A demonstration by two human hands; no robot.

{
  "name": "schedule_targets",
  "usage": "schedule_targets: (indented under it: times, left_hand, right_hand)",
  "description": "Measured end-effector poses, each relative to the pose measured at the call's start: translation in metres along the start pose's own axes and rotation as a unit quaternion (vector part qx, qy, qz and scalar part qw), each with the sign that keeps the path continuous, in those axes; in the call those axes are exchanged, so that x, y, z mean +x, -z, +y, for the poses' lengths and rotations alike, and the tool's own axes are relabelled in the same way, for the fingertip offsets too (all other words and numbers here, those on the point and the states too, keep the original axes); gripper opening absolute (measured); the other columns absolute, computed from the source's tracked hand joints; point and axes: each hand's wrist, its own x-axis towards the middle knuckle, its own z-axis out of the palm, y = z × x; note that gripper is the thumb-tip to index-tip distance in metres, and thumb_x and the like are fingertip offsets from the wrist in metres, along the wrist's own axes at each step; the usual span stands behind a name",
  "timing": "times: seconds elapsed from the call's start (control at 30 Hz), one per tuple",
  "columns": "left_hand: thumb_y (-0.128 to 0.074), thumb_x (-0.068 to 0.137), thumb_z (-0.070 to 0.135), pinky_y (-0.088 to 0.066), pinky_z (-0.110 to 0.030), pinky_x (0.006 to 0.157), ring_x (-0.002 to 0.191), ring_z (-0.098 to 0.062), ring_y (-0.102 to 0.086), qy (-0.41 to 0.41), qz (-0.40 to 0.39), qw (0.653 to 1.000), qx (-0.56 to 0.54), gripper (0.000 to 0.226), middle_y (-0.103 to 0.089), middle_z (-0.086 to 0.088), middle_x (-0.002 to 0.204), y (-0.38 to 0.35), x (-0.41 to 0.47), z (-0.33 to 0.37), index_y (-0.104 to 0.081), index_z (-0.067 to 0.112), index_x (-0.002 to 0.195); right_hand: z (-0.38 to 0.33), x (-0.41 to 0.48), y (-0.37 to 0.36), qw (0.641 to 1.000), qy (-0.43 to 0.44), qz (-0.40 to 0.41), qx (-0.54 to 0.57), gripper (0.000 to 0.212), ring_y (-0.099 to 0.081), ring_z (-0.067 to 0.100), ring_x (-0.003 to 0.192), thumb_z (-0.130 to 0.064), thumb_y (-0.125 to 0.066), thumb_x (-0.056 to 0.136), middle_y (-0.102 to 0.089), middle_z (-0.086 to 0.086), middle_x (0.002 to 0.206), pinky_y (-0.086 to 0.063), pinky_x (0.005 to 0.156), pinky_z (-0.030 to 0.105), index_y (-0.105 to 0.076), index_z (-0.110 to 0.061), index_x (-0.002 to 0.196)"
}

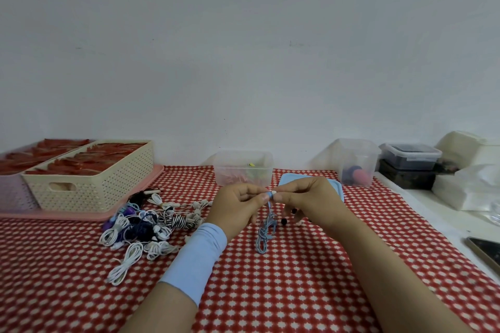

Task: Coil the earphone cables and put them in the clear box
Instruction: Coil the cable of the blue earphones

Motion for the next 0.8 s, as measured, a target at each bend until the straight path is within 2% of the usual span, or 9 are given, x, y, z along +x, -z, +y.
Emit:
schedule_targets:
  times: [0.1, 0.23, 0.4, 0.53, 0.67, 0.73, 0.8]
  left_hand:
    - [-0.069, 0.09, 0.014, -0.05, -0.02, 0.057, 0.043, -0.008, -0.051, 0.001, -0.006, 1.0, 0.0, 0.008, -0.061, 0.006, 0.049, 0.001, 0.0, 0.0, -0.076, 0.016, 0.092]
    - [-0.07, 0.089, 0.012, -0.049, -0.018, 0.056, 0.045, -0.007, -0.053, -0.013, -0.002, 1.0, 0.008, 0.008, -0.063, 0.004, 0.051, 0.002, 0.002, 0.001, -0.076, 0.017, 0.092]
    - [-0.069, 0.088, 0.006, -0.047, -0.015, 0.05, 0.045, -0.005, -0.057, -0.024, -0.001, 0.999, 0.024, 0.009, -0.065, 0.008, 0.053, -0.001, 0.0, 0.002, -0.075, 0.012, 0.091]
    - [-0.068, 0.089, 0.007, -0.046, -0.015, 0.05, 0.045, -0.004, -0.057, -0.043, 0.027, 0.998, 0.034, 0.01, -0.064, 0.008, 0.051, -0.008, -0.001, 0.003, -0.075, 0.013, 0.092]
    - [-0.07, 0.088, 0.011, -0.053, -0.015, 0.059, 0.052, 0.001, -0.06, -0.125, 0.063, 0.982, 0.124, 0.01, -0.066, 0.014, 0.066, -0.01, -0.001, 0.004, -0.075, 0.016, 0.095]
    - [-0.071, 0.087, 0.012, -0.054, -0.015, 0.066, 0.061, 0.002, -0.061, -0.19, 0.083, 0.961, 0.183, 0.013, -0.063, 0.016, 0.074, -0.009, -0.001, 0.003, -0.076, 0.015, 0.098]
    - [-0.07, 0.088, 0.012, -0.056, -0.021, 0.069, 0.066, -0.002, -0.062, -0.22, 0.093, 0.95, 0.202, 0.013, -0.063, 0.015, 0.076, -0.009, 0.001, 0.002, -0.075, 0.016, 0.099]
  right_hand:
    - [0.001, 0.001, -0.001, 1.0, 0.013, 0.002, -0.021, 0.007, -0.067, 0.023, 0.064, -0.017, -0.079, 0.083, -0.077, 0.008, 0.08, -0.053, 0.051, 0.025, -0.082, -0.014, 0.089]
    - [0.001, 0.001, -0.002, 1.0, -0.003, 0.005, 0.008, 0.005, -0.066, 0.022, 0.064, -0.019, -0.079, 0.084, -0.077, 0.009, 0.08, -0.051, 0.052, 0.029, -0.082, -0.015, 0.085]
    - [0.002, 0.001, -0.001, 0.999, 0.007, 0.0, -0.045, 0.007, -0.062, 0.018, 0.064, -0.023, -0.081, 0.082, -0.076, 0.009, 0.077, -0.051, 0.052, 0.026, -0.083, -0.016, 0.083]
    - [0.002, 0.0, -0.002, 1.0, -0.003, 0.019, -0.01, 0.01, -0.057, 0.011, 0.058, -0.022, -0.08, 0.082, -0.076, 0.003, 0.076, -0.048, 0.051, 0.028, -0.082, -0.013, 0.082]
    - [0.002, -0.001, -0.006, 0.999, -0.043, 0.013, 0.017, 0.019, -0.054, 0.011, 0.056, -0.024, -0.077, 0.086, -0.071, -0.002, 0.067, -0.045, 0.051, 0.026, -0.078, -0.006, 0.081]
    - [0.001, -0.002, -0.008, 0.995, -0.083, -0.008, 0.059, 0.021, -0.053, 0.011, 0.057, -0.025, -0.074, 0.088, -0.07, -0.002, 0.069, -0.043, 0.051, 0.023, -0.076, -0.006, 0.08]
    - [-0.001, -0.002, -0.009, 0.986, -0.115, -0.026, 0.118, 0.019, -0.053, 0.012, 0.057, -0.025, -0.071, 0.091, -0.07, -0.001, 0.075, -0.042, 0.05, 0.022, -0.073, -0.008, 0.083]
